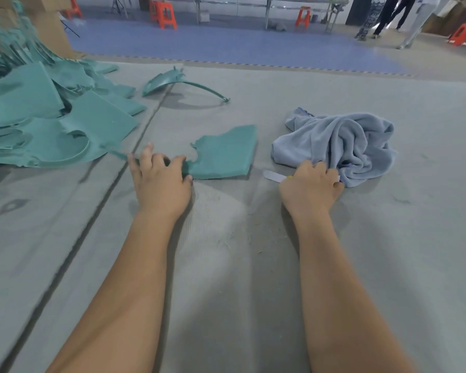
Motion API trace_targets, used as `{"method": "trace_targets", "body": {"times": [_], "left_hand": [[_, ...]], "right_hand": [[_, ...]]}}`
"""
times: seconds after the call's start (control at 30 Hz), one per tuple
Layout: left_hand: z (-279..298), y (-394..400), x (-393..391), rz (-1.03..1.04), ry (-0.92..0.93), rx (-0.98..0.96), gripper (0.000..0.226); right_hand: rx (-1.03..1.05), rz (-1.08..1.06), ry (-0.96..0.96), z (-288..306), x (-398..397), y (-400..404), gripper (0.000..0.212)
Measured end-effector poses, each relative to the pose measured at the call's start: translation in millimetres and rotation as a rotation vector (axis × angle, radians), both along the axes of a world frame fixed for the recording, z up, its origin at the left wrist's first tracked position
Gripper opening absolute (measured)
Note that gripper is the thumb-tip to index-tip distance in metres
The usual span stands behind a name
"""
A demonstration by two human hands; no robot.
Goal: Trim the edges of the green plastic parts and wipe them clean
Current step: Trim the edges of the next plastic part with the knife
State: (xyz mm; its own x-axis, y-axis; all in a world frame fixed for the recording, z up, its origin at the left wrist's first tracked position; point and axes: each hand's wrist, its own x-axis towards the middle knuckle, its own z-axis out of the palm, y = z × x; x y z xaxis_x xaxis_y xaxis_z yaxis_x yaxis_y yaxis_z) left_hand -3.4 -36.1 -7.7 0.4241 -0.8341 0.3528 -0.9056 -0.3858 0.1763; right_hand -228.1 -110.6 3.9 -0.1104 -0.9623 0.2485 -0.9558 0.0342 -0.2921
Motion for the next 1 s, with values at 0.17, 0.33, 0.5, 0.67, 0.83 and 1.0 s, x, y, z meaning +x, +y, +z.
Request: {"method": "trace_targets", "body": {"times": [0.17, 0.33, 0.5, 0.67, 0.83, 1.0], "left_hand": [[5.0, -0.3, -3.3, 0.062, -0.155, -0.023, 0.038], [6.4, -3.8, -7.8, 0.049, 0.051, -0.074, 0.045], [8.5, -7.3, -21.7, 0.03, 0.261, -0.226, 0.045], [10.5, -6.4, -41.7, -0.133, 0.284, -0.248, 0.043], [10.8, -4.8, -62.2, -0.343, 0.272, -0.164, 0.037], [16.7, 0.9, -42.1, -0.268, 0.16, -0.066, 0.04]], "right_hand": [[-0.049, 0.043, -0.055, -0.2, -0.7, -0.3, 0.007], [-0.184, 0.184, -0.677, 4.5, 7.2, 0.0, 0.014], [0.01, 0.276, -1.41, 17.1, 29.5, 11.4, 0.025], [0.136, 0.439, -1.437, 14.2, 53.2, 23.0, 0.016], [0.025, 0.46, -1.158, 5.4, 56.2, 20.0, 0.03], [-0.022, 0.345, -1.113, 1.2, 42.3, 8.4, 0.025]]}}
